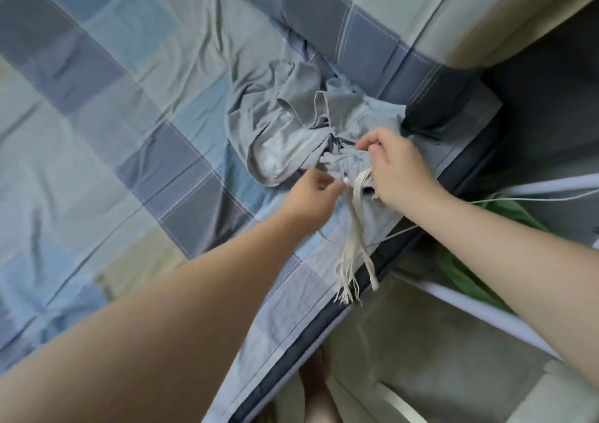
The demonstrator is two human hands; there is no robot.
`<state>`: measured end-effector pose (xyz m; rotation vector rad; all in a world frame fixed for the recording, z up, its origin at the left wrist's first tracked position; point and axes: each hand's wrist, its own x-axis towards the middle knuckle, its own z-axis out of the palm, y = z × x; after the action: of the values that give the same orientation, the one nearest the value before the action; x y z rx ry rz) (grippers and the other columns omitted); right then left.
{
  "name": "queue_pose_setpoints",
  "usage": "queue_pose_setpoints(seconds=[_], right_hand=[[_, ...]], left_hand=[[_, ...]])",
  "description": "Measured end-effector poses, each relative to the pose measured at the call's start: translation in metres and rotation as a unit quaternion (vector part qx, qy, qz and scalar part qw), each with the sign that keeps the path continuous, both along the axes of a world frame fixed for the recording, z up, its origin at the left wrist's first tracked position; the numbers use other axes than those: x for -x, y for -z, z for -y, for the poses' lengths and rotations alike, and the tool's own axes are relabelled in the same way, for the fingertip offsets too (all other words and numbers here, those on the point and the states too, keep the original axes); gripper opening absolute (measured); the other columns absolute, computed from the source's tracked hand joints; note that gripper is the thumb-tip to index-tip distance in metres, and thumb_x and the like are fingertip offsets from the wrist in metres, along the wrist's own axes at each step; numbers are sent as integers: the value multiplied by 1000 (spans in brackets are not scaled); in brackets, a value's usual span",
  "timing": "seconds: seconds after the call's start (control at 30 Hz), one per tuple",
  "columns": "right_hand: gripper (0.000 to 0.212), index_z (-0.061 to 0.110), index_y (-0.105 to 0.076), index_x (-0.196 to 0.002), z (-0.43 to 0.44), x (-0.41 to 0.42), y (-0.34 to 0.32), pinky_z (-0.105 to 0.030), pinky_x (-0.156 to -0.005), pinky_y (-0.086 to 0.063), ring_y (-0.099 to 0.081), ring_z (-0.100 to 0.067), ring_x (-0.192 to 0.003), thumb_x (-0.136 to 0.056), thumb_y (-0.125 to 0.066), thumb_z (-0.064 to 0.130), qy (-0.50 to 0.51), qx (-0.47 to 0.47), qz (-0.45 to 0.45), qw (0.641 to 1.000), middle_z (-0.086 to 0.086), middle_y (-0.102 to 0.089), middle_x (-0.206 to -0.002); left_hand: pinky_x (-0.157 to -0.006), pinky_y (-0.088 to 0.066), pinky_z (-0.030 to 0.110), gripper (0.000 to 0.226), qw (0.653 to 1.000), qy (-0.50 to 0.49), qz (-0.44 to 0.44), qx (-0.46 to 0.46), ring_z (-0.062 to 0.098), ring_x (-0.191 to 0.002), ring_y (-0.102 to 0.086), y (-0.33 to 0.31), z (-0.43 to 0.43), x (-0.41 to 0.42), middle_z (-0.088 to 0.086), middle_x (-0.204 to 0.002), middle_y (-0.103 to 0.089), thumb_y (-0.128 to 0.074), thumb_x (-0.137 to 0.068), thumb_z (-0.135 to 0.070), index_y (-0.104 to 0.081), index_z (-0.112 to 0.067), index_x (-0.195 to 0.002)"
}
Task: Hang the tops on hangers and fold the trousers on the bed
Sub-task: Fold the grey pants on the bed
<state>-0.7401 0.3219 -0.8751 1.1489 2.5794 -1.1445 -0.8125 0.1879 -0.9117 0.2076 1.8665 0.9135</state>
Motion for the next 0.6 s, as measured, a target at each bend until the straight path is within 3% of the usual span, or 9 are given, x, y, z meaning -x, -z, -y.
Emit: queue_pose_setpoints(seconds=[0.07, 0.1, 0.2, 0.27, 0.33, 0.43, 0.53, 0.6], right_hand=[[28, 23, -63, -98, 16, 4, -39, -16, -48, -35, -50, -2, -54, -104, -40, 11, 13, 31, -35, 999, 6, -54, -67], [28, 22, -65, -96, 24, 6, -58, -11, -48, -35, -49, 0, -55, -103, -41, 9, 21, 51, -55, 997, 5, -57, -71], [29, 21, -66, -92, 61, 8, -129, -5, -56, -37, -52, 6, -64, -103, -44, 5, 38, 135, -102, 985, 8, -61, -82], [29, 23, -66, -91, 85, 6, -171, -5, -63, -42, -58, 10, -73, -103, -45, 5, 45, 188, -130, 972, 9, -65, -88], [27, 23, -65, -92, 110, -1, -206, -12, -70, -49, -63, 3, -80, -103, -47, 6, 43, 234, -141, 961, 6, -68, -92], [22, 20, -65, -96, 152, -14, -252, -14, -66, -51, -66, 1, -77, -103, -49, 6, 38, 309, -151, 938, 2, -69, -91], [18, 21, -64, -97, 191, -30, -284, -18, -69, -54, -67, -3, -83, -101, -54, 5, 9, 364, -126, 923, 0, -69, -93], [15, 19, -62, -99, 209, -40, -299, -26, -78, -59, -69, -12, -88, -100, -57, 5, -34, 390, -88, 916, -5, -70, -96]], left_hand=[[-87, -52, 37, 36, 973, -139, 183, -19, 20, -98, -65, -40, 14, -11, 3, -116, -69, -53, -100, -50, -64, -19, -114], [-88, -51, 37, 40, 957, -177, 228, -29, 19, -101, -66, -57, 22, -15, 1, -113, -71, -52, -99, -55, -67, -20, -113], [-95, -47, 38, 44, 927, -255, 264, -80, 17, -108, -65, -119, 55, -21, -5, -107, -73, -58, -94, -60, -72, -24, -115], [-94, -47, 37, 46, 916, -293, 248, -120, 15, -101, -66, -161, 79, -20, -5, -104, -73, -63, -90, -60, -73, -23, -116], [-78, -51, 29, 43, 907, -320, 228, -151, 13, -86, -67, -203, 106, -19, -3, -95, -74, -68, -87, -54, -72, -20, -113], [-56, -48, 21, 21, 907, -346, 154, -186, 12, -68, -67, -263, 150, -24, 1, -84, -72, -68, -92, -28, -71, -12, -106], [-58, -51, 21, 8, 907, -378, 70, -174, 13, -67, -69, -316, 195, -36, 3, -79, -73, -66, -91, -8, -72, -10, -95], [-61, -52, 23, 17, 910, -383, 9, -159, 13, -67, -67, -342, 227, -44, 1, -77, -73, -64, -88, -3, -74, -16, -90]])
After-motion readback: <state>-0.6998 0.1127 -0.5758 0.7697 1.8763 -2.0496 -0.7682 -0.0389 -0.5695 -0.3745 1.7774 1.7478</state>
